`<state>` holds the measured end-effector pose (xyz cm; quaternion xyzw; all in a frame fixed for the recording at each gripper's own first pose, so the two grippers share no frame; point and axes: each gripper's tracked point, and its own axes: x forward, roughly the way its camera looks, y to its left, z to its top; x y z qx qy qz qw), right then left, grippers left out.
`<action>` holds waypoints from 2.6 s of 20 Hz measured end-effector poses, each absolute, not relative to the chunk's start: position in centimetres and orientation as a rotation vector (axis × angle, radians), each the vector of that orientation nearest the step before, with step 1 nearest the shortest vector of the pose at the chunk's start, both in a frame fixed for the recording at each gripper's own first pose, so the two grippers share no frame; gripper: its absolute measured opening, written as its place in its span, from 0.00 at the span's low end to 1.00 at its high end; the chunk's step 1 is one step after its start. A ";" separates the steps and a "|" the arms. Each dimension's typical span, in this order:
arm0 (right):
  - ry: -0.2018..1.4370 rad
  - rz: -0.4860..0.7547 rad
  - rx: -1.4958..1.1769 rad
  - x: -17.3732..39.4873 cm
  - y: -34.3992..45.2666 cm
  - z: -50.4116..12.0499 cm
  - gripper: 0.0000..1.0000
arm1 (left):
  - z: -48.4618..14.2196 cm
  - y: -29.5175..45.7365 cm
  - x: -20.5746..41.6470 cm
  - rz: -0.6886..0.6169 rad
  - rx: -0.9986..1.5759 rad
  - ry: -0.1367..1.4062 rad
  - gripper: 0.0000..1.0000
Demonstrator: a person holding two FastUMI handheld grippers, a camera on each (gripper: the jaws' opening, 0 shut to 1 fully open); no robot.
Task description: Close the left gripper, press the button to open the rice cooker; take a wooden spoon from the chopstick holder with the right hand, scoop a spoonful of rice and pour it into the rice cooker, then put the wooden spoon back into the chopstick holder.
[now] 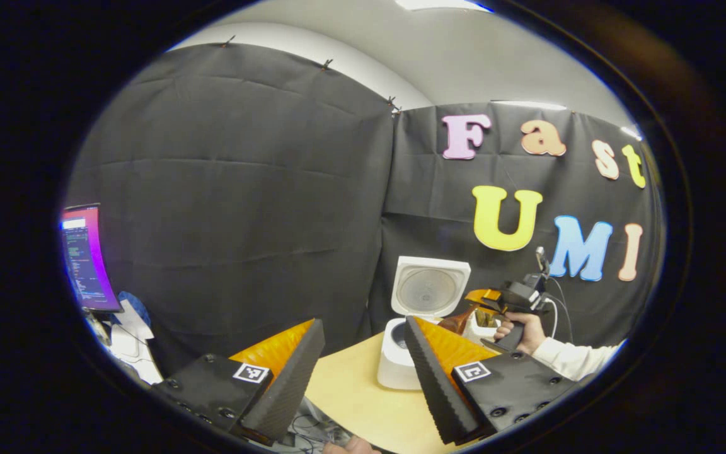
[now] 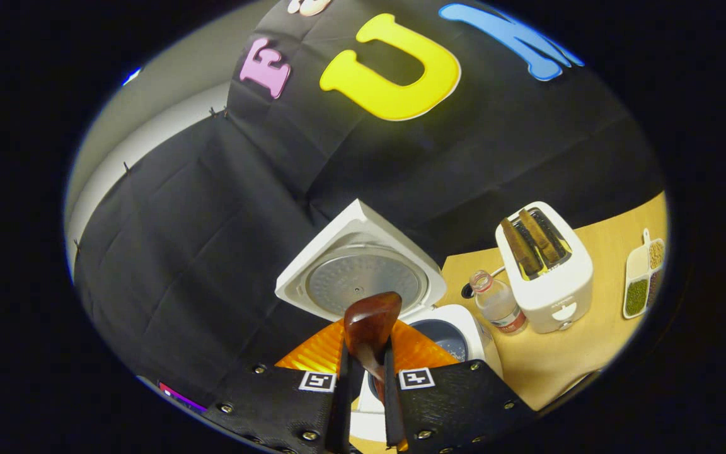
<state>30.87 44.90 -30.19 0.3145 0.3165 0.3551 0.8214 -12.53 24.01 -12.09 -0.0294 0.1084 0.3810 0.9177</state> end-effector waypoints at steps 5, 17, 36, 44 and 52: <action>0.789 0.759 0.660 31.7 49.9 -36.0 0.22 | -12.9 25.7 -14.5 0.831 -0.063 0.256 0.89; 0.603 0.950 0.086 27.3 51.5 -37.9 0.22 | -13.6 26.5 -16.0 0.865 -0.100 0.285 0.92; 0.186 0.970 -0.556 23.4 51.0 -36.8 0.22 | -12.1 25.3 -17.1 0.890 -0.092 0.274 0.89; 0.405 0.829 -0.005 27.2 45.7 -28.2 0.22 | -9.9 24.9 -17.7 0.855 -0.087 0.222 0.89; 0.395 0.728 0.336 25.7 35.6 -16.7 0.22 | -8.6 25.1 -16.0 0.690 -0.142 0.151 0.92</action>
